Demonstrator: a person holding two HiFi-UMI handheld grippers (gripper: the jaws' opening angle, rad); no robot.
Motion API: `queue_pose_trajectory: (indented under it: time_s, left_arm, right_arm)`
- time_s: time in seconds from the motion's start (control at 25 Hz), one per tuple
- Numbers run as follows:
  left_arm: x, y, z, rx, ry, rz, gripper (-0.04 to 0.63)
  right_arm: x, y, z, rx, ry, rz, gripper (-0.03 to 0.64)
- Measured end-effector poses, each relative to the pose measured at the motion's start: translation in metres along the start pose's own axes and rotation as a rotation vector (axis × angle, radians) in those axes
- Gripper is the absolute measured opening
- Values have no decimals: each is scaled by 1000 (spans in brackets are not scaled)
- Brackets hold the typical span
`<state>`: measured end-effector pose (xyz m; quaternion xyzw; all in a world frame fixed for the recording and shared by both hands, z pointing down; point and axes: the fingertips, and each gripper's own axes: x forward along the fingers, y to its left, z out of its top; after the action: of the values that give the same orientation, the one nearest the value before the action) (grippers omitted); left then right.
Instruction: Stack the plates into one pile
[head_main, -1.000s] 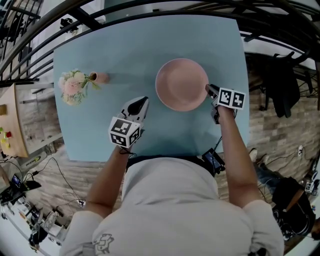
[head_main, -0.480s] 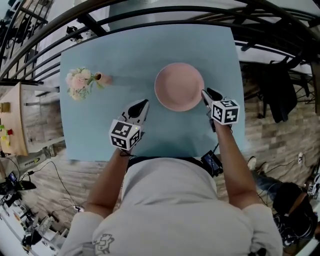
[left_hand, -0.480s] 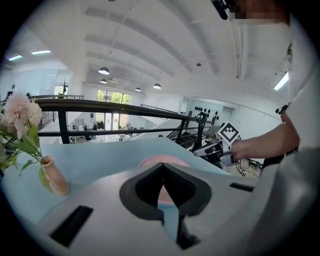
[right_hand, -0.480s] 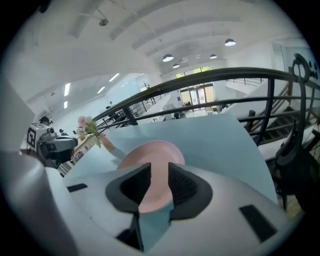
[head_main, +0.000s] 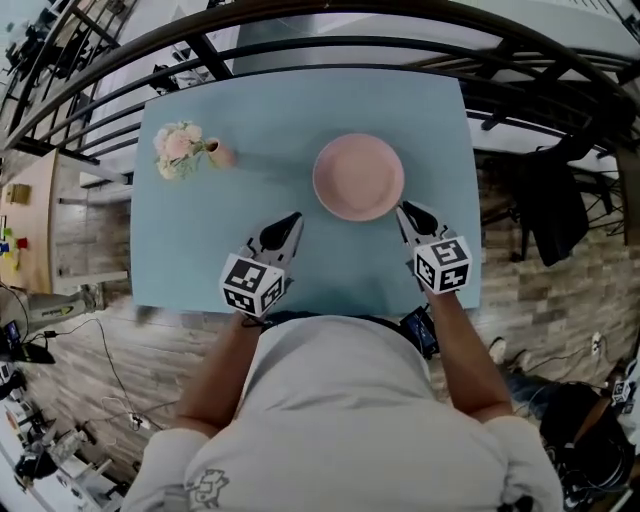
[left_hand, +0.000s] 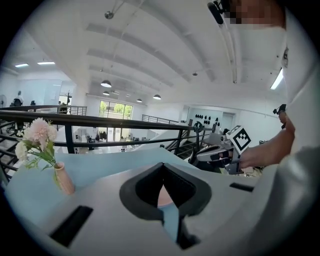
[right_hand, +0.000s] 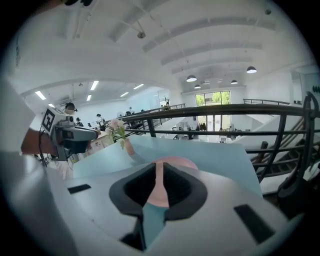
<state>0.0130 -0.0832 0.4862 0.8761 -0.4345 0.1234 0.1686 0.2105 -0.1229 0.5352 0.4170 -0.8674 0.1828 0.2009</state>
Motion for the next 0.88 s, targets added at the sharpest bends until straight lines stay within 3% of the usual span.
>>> queue_pose_trajectory:
  time_s: [0.32,0.88]
  left_arm:
    - [-53,-28,12,12,-75,15,5]
    - [-156,-51,18,90,-129,-60,5]
  right_arm:
    - [-43,57,9,-103,-86,58,9]
    - [-111,169,28,-203,-223,45,5]
